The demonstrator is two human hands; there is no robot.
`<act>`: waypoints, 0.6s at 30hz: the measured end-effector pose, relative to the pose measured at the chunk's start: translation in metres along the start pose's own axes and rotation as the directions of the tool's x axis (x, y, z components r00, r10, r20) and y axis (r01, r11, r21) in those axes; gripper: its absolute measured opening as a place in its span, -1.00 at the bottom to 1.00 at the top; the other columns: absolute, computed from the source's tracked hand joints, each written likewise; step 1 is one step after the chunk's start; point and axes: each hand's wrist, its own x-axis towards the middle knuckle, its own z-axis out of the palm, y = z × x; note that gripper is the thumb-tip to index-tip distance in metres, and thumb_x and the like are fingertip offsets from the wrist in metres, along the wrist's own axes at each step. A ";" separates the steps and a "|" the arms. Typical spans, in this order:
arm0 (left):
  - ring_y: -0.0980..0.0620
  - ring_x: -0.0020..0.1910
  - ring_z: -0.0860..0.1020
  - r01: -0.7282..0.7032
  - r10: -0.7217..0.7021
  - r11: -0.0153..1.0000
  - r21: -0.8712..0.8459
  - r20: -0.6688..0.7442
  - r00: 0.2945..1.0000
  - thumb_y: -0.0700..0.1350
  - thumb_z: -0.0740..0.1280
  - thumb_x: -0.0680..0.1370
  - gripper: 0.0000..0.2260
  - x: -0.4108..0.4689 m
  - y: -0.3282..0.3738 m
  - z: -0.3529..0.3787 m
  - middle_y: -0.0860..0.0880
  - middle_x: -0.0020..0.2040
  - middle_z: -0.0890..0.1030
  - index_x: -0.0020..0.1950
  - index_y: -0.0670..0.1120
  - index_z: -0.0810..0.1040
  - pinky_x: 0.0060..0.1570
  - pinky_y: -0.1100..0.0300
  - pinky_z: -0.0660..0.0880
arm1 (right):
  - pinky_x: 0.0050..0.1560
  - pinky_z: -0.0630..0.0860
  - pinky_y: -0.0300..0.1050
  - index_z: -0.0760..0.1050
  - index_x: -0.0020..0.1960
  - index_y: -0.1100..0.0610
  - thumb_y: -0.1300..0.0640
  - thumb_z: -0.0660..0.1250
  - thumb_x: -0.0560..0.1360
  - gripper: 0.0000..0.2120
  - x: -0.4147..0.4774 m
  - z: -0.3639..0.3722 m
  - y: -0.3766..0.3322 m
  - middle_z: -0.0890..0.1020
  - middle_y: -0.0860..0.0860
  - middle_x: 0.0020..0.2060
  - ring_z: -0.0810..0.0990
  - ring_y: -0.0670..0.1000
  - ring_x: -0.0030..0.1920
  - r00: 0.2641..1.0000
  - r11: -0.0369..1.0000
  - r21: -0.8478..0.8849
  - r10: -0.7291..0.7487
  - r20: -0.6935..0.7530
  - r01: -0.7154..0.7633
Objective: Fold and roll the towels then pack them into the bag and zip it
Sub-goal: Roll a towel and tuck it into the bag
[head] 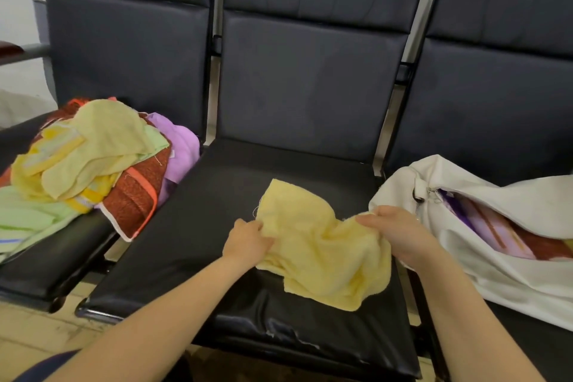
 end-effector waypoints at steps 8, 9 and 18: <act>-0.04 0.00 0.50 0.031 -0.141 0.658 -0.753 -0.083 0.986 -0.08 0.34 0.54 -0.62 0.011 0.029 -0.094 -0.08 0.04 0.49 0.31 -0.12 0.38 0.05 0.02 0.50 | -0.11 0.48 -0.09 0.50 0.09 0.11 0.03 0.21 0.61 -0.82 0.000 -0.008 -0.032 0.57 0.05 -0.04 0.53 0.00 -0.05 0.940 0.960 0.161 -0.173 -0.296 0.227; -0.02 0.00 0.49 -0.010 -0.142 0.637 -0.771 -0.130 0.981 -0.06 0.36 0.53 -0.65 0.010 0.032 -0.112 -0.06 0.03 0.49 0.27 -0.09 0.40 0.00 0.06 0.49 | -0.15 0.47 -0.14 0.52 0.05 0.06 0.05 0.21 0.61 -0.86 -0.001 -0.013 -0.039 0.57 0.00 -0.06 0.52 -0.04 -0.07 0.927 0.933 0.240 -0.183 -0.327 0.269; -0.01 -0.06 0.50 -0.326 0.177 0.919 -0.222 -0.506 0.844 -0.12 0.37 0.53 -0.87 -0.025 0.069 -0.249 -0.05 -0.09 0.56 -0.01 -0.15 0.63 -0.07 0.16 0.43 | 0.01 0.52 -0.04 0.56 -0.06 0.00 0.08 0.23 0.61 -0.85 -0.027 -0.063 -0.133 0.61 0.00 -0.10 0.57 -0.01 -0.07 0.755 0.661 0.402 -0.413 -0.509 0.633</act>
